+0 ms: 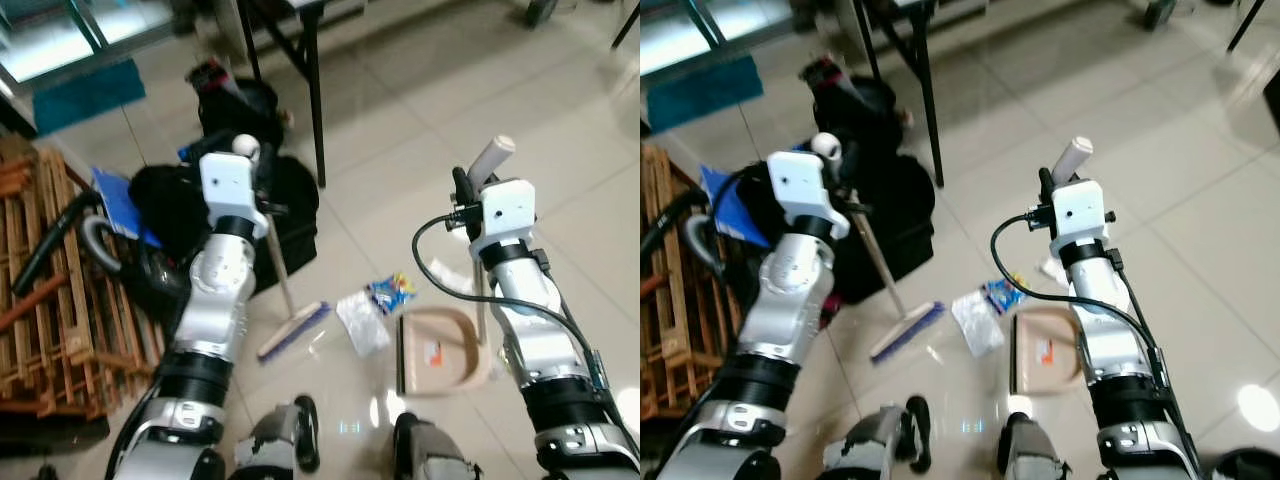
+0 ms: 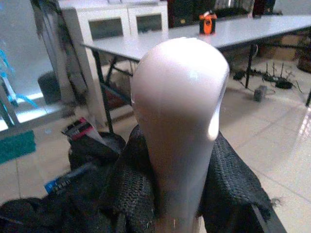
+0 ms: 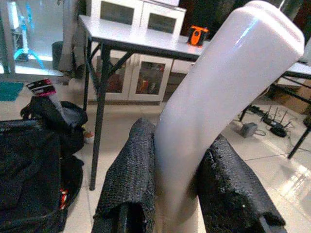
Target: Sweep floor
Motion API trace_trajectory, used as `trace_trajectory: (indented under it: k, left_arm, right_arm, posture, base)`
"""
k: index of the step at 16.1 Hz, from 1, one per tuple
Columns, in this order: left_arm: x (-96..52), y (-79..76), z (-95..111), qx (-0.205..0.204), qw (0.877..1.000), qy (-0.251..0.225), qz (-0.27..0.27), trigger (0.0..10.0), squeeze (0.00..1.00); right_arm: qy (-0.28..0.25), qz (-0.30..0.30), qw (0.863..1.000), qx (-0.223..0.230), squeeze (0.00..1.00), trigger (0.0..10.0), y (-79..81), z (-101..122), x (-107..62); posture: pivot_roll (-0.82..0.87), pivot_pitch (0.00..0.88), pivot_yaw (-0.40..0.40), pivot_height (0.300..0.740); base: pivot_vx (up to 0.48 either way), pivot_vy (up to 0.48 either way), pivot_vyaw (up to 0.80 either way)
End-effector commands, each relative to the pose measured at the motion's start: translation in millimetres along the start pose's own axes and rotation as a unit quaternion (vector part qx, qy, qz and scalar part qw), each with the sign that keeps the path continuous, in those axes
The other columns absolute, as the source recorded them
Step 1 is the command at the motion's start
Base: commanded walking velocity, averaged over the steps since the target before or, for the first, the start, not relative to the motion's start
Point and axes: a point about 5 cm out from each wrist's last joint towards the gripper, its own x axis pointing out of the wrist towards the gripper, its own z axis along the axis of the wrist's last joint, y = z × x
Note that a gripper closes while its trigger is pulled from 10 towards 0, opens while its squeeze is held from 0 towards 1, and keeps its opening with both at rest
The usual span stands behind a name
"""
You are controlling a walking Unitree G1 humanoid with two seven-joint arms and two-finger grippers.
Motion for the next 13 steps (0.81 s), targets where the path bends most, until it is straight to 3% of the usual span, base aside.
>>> trace_trajectory:
  k: [1,9,13]
  left_arm:
    - [1.8,0.2,4,0.017,1.0,-0.02,0.003,10.0,0.0]
    - [10.8,5.6,10,0.052,0.997,-0.049,0.014,10.0,0.0]
    - [12.3,14.8,9,0.064,0.996,-0.045,0.034,10.0,0.0]
  right_arm:
    - [-0.01,0.006,1.0,-0.01,0.0,10.0,5.3,-1,-0.9]
    - [-0.035,-0.036,0.999,0.002,0.0,10.0,31.2,-1,9.0]
    - [-0.049,0.003,0.998,0.029,0.0,10.0,58.7,4,13.7]
  posture:
    - [0.14,0.373,0.114,0.74]
    - [0.2,0.386,0.133,0.74]
    - [0.2,0.39,0.133,0.74]
  base:
    - [0.0,0.0,0.0]
    - [0.0,0.0,0.0]
    - [0.0,0.0,0.0]
